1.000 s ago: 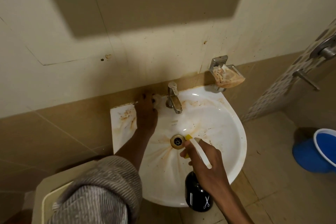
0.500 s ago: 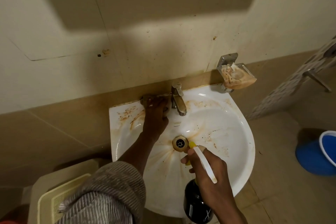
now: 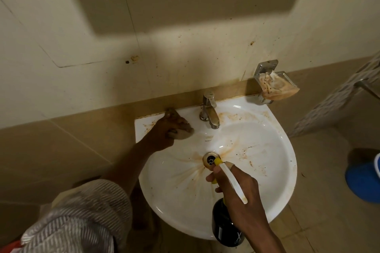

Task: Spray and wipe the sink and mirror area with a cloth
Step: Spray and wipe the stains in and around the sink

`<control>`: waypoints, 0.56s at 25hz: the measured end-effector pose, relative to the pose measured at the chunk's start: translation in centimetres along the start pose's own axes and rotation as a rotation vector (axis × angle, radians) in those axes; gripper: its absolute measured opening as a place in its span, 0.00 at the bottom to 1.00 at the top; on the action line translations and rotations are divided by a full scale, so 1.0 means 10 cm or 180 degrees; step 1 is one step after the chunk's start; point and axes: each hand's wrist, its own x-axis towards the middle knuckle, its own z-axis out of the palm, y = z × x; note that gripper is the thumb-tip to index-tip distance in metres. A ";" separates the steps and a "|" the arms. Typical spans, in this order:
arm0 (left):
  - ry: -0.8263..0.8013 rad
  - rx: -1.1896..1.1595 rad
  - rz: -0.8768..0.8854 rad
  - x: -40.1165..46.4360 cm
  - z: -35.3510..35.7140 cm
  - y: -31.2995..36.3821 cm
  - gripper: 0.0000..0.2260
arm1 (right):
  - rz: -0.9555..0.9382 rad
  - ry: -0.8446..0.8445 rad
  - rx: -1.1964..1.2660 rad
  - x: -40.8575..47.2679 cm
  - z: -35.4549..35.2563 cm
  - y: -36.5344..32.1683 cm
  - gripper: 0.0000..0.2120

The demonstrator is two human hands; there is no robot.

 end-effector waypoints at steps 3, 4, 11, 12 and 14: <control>0.0020 -0.0104 -0.0120 -0.18 -0.11 -0.10 0.25 | -0.0015 -0.0091 0.0048 0.01 0.04 -0.03 0.15; 0.0070 -0.0153 -0.0176 -0.26 -0.15 -0.13 0.25 | -0.0025 -0.0108 0.0062 0.02 0.06 -0.05 0.16; 0.0461 -0.0243 -0.0291 -0.72 -0.32 -0.07 0.21 | -0.0181 -0.0111 0.0073 0.14 0.20 -0.08 0.11; 0.0523 -0.0197 -0.0317 -0.75 -0.30 -0.05 0.21 | -0.0203 -0.0116 0.0056 0.16 0.21 -0.08 0.11; 0.0662 -0.0153 -0.0374 -0.82 -0.25 -0.01 0.20 | -0.0232 -0.0148 0.0048 0.16 0.21 -0.09 0.11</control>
